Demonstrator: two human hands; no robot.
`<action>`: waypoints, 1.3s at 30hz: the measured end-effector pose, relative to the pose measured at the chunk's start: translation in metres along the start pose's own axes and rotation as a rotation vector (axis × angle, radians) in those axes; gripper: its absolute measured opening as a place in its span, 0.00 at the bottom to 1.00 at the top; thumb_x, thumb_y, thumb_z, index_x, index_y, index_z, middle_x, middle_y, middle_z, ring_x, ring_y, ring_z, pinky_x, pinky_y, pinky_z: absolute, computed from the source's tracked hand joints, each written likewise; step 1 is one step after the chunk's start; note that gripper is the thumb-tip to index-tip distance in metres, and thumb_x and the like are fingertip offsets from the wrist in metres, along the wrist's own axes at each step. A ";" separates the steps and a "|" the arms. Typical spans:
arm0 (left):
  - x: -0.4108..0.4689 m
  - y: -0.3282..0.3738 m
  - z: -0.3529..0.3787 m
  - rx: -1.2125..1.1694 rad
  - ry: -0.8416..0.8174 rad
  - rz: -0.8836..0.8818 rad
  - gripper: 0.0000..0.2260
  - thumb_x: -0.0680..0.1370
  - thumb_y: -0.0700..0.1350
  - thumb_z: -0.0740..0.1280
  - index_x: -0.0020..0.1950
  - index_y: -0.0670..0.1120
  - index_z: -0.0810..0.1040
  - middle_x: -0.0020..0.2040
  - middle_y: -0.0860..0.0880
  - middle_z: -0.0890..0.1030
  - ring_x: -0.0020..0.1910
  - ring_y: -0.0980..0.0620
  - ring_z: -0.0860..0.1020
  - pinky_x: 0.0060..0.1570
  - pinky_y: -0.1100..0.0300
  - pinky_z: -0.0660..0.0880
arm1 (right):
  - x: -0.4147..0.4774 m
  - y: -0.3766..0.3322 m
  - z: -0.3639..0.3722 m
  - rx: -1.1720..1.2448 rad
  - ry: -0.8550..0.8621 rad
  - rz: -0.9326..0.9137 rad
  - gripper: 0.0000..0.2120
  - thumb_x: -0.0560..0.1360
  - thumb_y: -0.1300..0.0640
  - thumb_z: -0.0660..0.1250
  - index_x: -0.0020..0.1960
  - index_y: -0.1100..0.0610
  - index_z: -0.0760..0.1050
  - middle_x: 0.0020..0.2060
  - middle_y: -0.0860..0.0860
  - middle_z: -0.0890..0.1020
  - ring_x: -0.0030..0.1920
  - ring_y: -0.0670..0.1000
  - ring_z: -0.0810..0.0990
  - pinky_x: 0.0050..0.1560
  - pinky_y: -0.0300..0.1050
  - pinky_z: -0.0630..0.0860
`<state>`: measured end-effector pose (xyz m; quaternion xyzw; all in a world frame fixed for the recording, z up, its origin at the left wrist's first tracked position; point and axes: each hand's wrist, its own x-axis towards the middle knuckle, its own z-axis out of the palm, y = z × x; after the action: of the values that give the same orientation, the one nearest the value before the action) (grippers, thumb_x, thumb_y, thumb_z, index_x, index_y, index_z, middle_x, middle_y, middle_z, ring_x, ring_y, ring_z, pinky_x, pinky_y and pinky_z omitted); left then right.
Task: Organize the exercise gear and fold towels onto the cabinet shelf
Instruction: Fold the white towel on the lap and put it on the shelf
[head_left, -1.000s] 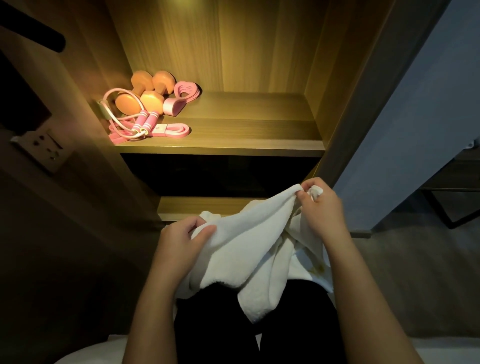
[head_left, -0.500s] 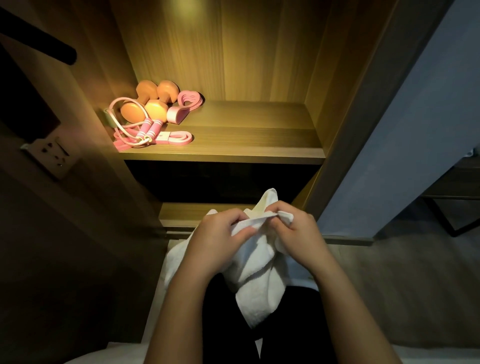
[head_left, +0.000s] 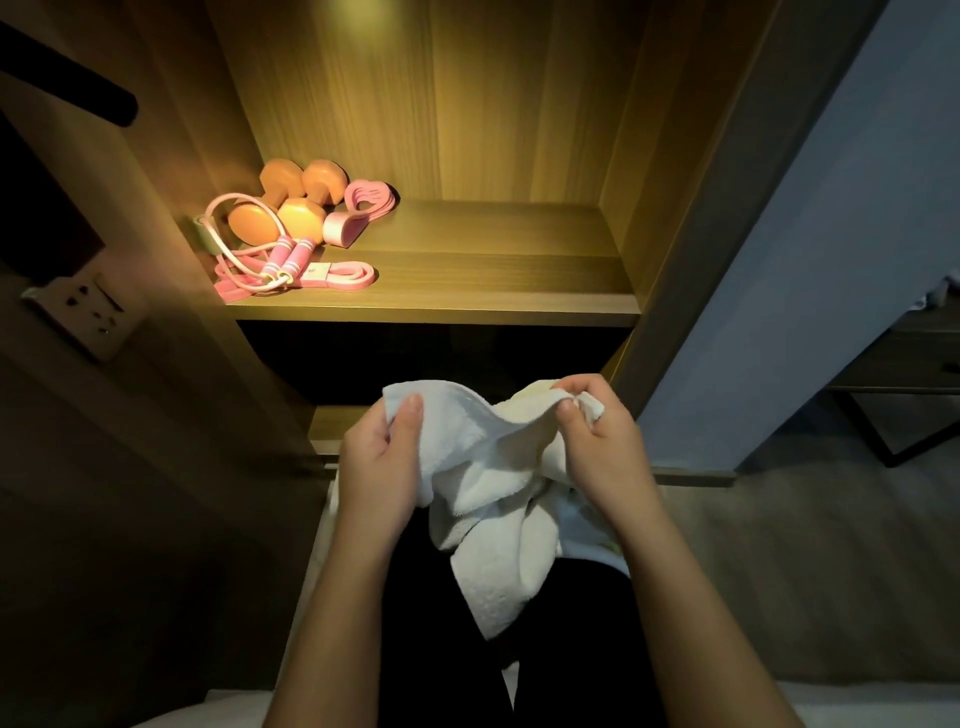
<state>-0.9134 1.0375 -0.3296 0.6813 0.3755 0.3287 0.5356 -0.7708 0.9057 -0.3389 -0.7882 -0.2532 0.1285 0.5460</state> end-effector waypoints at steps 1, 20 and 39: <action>-0.002 0.002 0.008 0.023 0.014 0.015 0.17 0.82 0.48 0.61 0.42 0.36 0.75 0.38 0.38 0.78 0.35 0.47 0.75 0.35 0.51 0.72 | -0.004 -0.001 0.003 0.007 0.006 -0.007 0.06 0.81 0.54 0.59 0.50 0.45 0.72 0.44 0.42 0.78 0.45 0.38 0.76 0.40 0.39 0.70; -0.011 0.008 0.030 0.282 -0.198 0.143 0.15 0.82 0.42 0.60 0.35 0.45 0.66 0.31 0.50 0.69 0.31 0.56 0.66 0.29 0.65 0.62 | -0.022 -0.013 -0.016 0.129 -0.471 0.055 0.11 0.78 0.64 0.64 0.58 0.53 0.73 0.43 0.46 0.84 0.48 0.45 0.82 0.54 0.47 0.77; -0.014 -0.008 0.040 0.174 -0.378 0.226 0.08 0.81 0.49 0.62 0.51 0.52 0.81 0.40 0.54 0.81 0.42 0.55 0.78 0.39 0.62 0.75 | -0.011 0.003 0.011 -0.077 -0.064 -0.151 0.03 0.74 0.59 0.70 0.42 0.54 0.79 0.42 0.45 0.77 0.45 0.44 0.76 0.46 0.41 0.75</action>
<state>-0.8881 1.0071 -0.3464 0.8121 0.2165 0.2195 0.4954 -0.7850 0.9077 -0.3463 -0.7829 -0.3338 0.1024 0.5150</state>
